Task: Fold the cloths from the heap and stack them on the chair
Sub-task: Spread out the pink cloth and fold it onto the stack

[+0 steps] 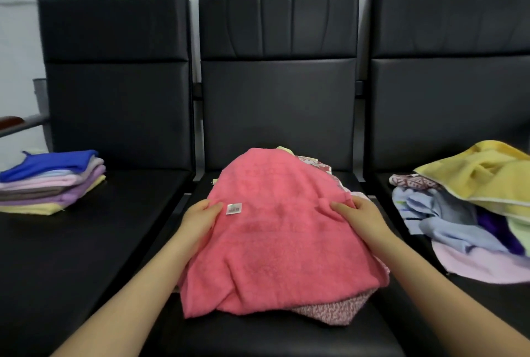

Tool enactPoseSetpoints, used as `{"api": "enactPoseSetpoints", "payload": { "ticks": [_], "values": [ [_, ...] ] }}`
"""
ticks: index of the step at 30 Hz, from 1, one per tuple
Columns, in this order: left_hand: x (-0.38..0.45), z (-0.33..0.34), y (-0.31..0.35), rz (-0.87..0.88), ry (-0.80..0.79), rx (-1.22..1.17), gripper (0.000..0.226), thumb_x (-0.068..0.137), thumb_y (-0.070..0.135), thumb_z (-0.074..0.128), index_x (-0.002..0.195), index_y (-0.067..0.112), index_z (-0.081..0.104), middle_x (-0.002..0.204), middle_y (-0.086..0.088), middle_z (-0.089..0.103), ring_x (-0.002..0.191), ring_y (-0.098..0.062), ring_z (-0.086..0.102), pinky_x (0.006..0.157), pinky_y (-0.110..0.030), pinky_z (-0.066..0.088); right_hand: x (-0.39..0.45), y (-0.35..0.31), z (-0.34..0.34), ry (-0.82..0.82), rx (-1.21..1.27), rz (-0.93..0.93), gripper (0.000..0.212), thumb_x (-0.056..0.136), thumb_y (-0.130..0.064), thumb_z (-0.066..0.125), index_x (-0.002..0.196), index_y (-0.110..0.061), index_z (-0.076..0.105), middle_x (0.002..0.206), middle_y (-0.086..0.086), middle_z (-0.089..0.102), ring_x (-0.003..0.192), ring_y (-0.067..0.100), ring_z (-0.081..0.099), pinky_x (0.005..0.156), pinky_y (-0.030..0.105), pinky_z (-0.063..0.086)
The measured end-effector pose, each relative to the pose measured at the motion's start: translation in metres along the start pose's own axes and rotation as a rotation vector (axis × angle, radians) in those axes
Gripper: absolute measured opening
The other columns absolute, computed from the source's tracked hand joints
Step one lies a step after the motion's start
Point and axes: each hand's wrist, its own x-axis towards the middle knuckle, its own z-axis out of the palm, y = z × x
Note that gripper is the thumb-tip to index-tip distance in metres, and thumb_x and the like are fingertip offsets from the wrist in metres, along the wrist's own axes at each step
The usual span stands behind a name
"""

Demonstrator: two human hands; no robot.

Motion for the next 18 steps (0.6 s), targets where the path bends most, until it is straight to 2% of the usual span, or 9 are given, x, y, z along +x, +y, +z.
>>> {"api": "enactPoseSetpoints", "payload": {
  "ticks": [3, 6, 9, 11, 14, 16, 18],
  "values": [
    [-0.004, -0.002, 0.004, 0.148, 0.138, 0.216, 0.032, 0.091, 0.026, 0.059, 0.087, -0.006, 0.062, 0.077, -0.011, 0.059, 0.07, -0.02, 0.052, 0.067, -0.035, 0.041, -0.007, -0.007, -0.005, 0.141, -0.002, -0.128, 0.02, 0.087, -0.026, 0.068, 0.072, -0.013, 0.07, 0.069, -0.003, 0.066, 0.066, 0.01, 0.055, 0.066, 0.032, 0.045],
    [-0.012, -0.001, 0.006, 0.176, 0.145, 0.272, 0.028, 0.092, 0.023, 0.056, 0.089, -0.004, 0.064, 0.073, -0.01, 0.06, 0.066, -0.019, 0.051, 0.067, -0.035, 0.042, -0.015, -0.015, -0.004, 0.242, -0.023, -0.164, 0.032, 0.088, -0.024, 0.066, 0.06, -0.013, 0.057, 0.054, -0.008, 0.051, 0.057, 0.008, 0.045, 0.057, 0.031, 0.038],
    [-0.017, 0.002, 0.006, 0.112, 0.092, 0.348, 0.027, 0.094, 0.025, 0.054, 0.081, 0.002, 0.06, 0.072, -0.007, 0.056, 0.066, -0.019, 0.05, 0.066, -0.032, 0.039, -0.017, -0.016, 0.0, 0.154, -0.114, -0.101, 0.033, 0.089, -0.024, 0.064, 0.065, -0.002, 0.059, 0.062, 0.002, 0.052, 0.062, 0.013, 0.046, 0.057, 0.03, 0.035],
    [-0.023, 0.002, 0.006, 0.079, 0.064, 0.363, 0.028, 0.095, 0.026, 0.054, 0.074, 0.009, 0.054, 0.07, -0.007, 0.055, 0.067, -0.02, 0.049, 0.066, -0.031, 0.038, -0.02, -0.017, -0.001, 0.052, -0.114, -0.029, 0.031, 0.09, -0.023, 0.064, 0.068, -0.003, 0.06, 0.065, 0.004, 0.054, 0.062, 0.013, 0.047, 0.055, 0.025, 0.035],
    [-0.032, -0.004, 0.01, 0.105, 0.036, 0.152, 0.019, 0.096, 0.023, 0.054, 0.084, 0.011, 0.062, 0.082, -0.009, 0.062, 0.072, -0.02, 0.054, 0.071, -0.031, 0.042, -0.027, -0.026, -0.007, 0.082, 0.126, -0.025, 0.024, 0.091, -0.02, 0.063, 0.069, -0.01, 0.059, 0.064, 0.002, 0.053, 0.063, 0.013, 0.045, 0.056, 0.029, 0.036],
    [-0.044, -0.01, 0.02, 0.163, 0.048, -0.044, 0.015, 0.097, 0.021, 0.052, 0.093, 0.016, 0.065, 0.096, -0.004, 0.067, 0.084, -0.018, 0.06, 0.079, -0.032, 0.047, -0.035, -0.039, -0.015, 0.133, 0.269, -0.021, 0.022, 0.093, -0.019, 0.061, 0.072, -0.013, 0.064, 0.069, -0.001, 0.06, 0.065, 0.01, 0.05, 0.057, 0.027, 0.04],
    [-0.064, -0.017, 0.033, 0.211, 0.057, -0.186, 0.016, 0.098, 0.019, 0.05, 0.095, 0.021, 0.066, 0.099, -0.002, 0.068, 0.089, -0.016, 0.062, 0.079, -0.032, 0.049, -0.048, -0.052, -0.024, 0.112, 0.332, -0.008, 0.018, 0.094, -0.019, 0.059, 0.078, -0.016, 0.066, 0.074, -0.003, 0.064, 0.068, 0.009, 0.055, 0.058, 0.024, 0.043]
  ]
}}
